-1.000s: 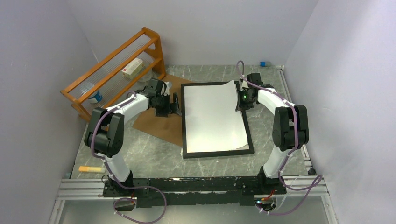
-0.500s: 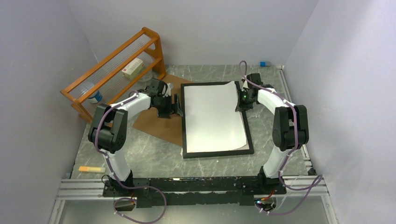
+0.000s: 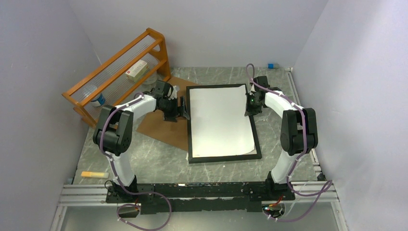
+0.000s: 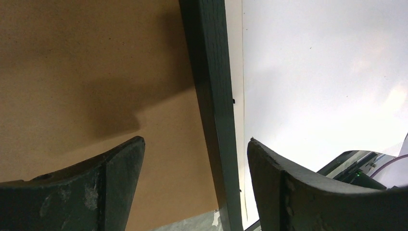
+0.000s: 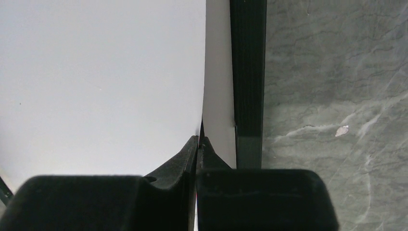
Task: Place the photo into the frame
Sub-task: Turn over the photo from the photo frame, then move the photo frame to the center of the board.
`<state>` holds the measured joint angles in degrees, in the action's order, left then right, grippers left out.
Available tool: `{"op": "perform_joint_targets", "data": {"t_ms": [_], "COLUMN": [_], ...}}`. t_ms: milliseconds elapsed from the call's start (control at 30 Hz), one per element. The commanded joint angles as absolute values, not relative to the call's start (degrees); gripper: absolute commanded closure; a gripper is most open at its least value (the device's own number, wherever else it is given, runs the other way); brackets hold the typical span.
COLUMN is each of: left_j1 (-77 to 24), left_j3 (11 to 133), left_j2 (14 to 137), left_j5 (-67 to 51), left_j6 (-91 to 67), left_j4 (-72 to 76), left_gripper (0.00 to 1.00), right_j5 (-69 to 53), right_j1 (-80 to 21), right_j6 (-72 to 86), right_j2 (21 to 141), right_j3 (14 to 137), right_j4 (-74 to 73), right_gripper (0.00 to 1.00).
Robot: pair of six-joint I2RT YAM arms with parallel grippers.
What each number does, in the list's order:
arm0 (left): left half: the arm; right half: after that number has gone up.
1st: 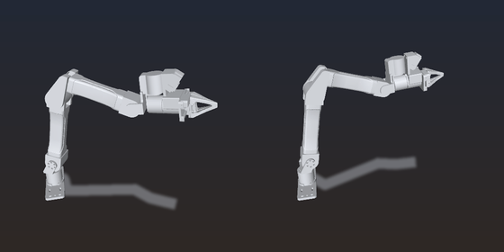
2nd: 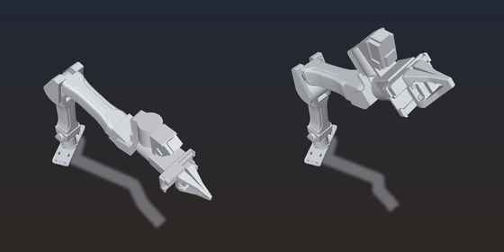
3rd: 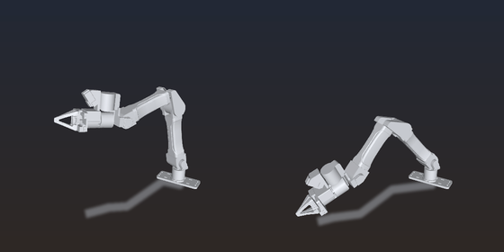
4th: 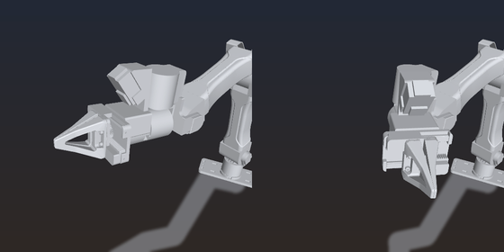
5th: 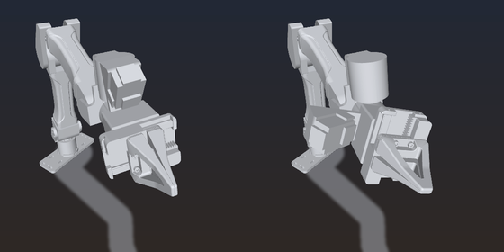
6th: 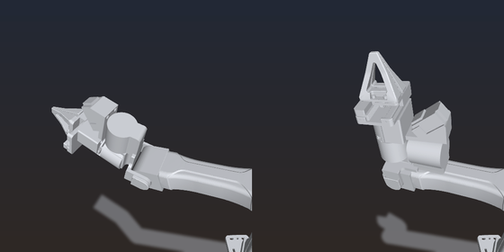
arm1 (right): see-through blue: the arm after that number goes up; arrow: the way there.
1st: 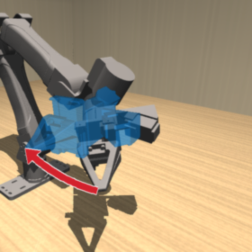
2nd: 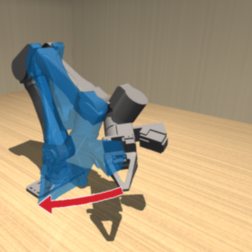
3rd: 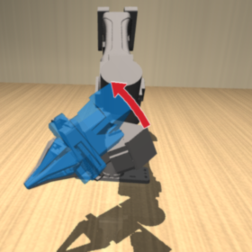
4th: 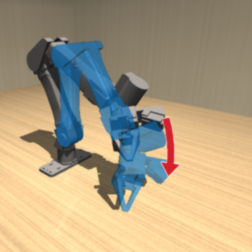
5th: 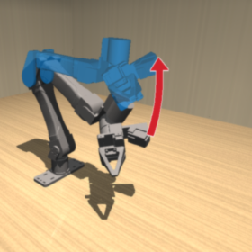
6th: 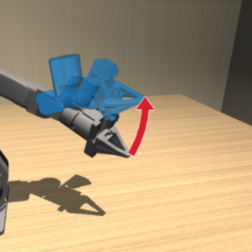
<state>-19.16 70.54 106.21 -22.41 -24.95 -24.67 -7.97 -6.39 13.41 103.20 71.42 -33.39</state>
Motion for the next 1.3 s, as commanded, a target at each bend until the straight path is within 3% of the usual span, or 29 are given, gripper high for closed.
{"op": "perform_joint_targets", "data": {"t_ms": [0, 367, 467, 567, 667, 967, 1267], "left_j1": [-18.90, -18.67, -18.63, -18.55, -18.33, -17.84, -17.89], "left_j3": [72.69, 73.47, 73.49, 73.36, 73.05, 73.44, 74.84], "left_j2": [106.60, 107.45, 107.35, 107.11, 106.60, 109.35, 113.29], "left_j5": [-24.06, -24.88, -24.66, -24.48, -24.67, -29.32, -36.50], "left_j6": [-25.31, -25.31, -25.18, -25.39, -26.48, -28.48, -29.39], "left_j4": [-24.17, -24.43, -24.60, -24.47, -23.81, -23.12, -22.24], "left_gripper": [0.17, 0.18, 0.18, 0.18, 0.18, 0.18, 0.24], "right_j5": [-6.88, -11.58, -6.01, -0.44, 4.83, 13.05, 5.45], "right_j1": [-7.09, -7.82, -7.82, -7.83, -7.82, -7.72, -5.93], "right_j6": [9.13, 6.83, 7.83, 9.54, 10.96, 15.40, 20.82], "right_j2": [102.89, 104.50, 104.06, 101.67, 98.70, 97.88, 98.38], "right_j3": [73.62, 74.75, 75.39, 75.18, 74.10, 72.29, 67.73], "right_j4": [-32.29, -31.60, -32.65, -32.24, -30.84, -31.36, -28.62], "right_gripper": [0.94, 0.84, 0.67, 0.40, 0.27, 0.21, 0.18]}}
